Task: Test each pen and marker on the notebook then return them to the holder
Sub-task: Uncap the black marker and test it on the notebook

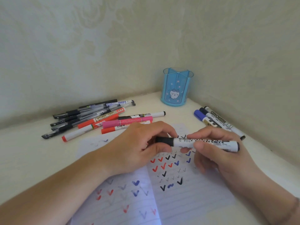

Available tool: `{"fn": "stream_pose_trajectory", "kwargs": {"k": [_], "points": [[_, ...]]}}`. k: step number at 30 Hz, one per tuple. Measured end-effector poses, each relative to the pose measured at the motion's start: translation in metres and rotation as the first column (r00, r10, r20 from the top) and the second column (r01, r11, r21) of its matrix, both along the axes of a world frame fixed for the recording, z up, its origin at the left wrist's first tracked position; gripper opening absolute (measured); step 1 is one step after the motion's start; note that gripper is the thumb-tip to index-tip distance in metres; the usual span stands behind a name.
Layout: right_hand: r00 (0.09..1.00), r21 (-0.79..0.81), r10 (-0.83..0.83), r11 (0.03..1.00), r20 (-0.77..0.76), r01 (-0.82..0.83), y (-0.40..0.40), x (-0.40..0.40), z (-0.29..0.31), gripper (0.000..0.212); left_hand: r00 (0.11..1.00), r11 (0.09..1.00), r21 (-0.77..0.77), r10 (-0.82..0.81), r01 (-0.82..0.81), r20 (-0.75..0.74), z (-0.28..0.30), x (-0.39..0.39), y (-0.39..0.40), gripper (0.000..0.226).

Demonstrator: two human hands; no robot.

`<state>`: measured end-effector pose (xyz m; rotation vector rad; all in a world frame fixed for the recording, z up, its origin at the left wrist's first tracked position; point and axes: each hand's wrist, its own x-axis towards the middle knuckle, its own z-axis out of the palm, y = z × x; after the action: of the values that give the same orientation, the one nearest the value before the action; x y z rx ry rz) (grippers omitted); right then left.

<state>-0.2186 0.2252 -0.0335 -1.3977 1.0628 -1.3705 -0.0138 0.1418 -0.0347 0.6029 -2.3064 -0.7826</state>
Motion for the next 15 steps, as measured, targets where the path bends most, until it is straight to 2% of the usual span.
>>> {"fn": "stream_pose_trajectory", "kwargs": {"k": [3, 8, 10, 12, 15], "points": [[0.999, -0.014, 0.017, 1.000, -0.046, -0.018, -0.002, 0.000, -0.004, 0.041, 1.000, 1.000, -0.017, -0.011, 0.011, -0.007, 0.000, 0.000, 0.002, 0.033], [0.998, -0.008, 0.029, 1.000, -0.062, -0.030, -0.003, 0.000, -0.008, 0.044, 1.000, 0.997, -0.070, -0.021, 0.021, 0.002, -0.003, 0.000, 0.002, 0.046], [0.995, -0.023, 0.013, 1.000, -0.101, -0.016, -0.006, 0.000, -0.011, 0.042, 0.999, 0.999, -0.046, -0.025, 0.026, 0.024, -0.005, -0.001, 0.001, 0.048], [0.987, -0.023, 0.015, 1.000, -0.160, -0.019, -0.009, 0.003, -0.009, 0.036, 0.993, 1.000, -0.023, -0.011, 0.014, 0.119, -0.006, 0.000, -0.003, 0.048], [0.989, 0.024, -0.019, 0.999, -0.144, 0.023, -0.015, 0.003, -0.002, 0.019, 0.985, 0.998, -0.047, 0.049, -0.042, 0.166, -0.007, -0.001, -0.010, 0.040]]}}
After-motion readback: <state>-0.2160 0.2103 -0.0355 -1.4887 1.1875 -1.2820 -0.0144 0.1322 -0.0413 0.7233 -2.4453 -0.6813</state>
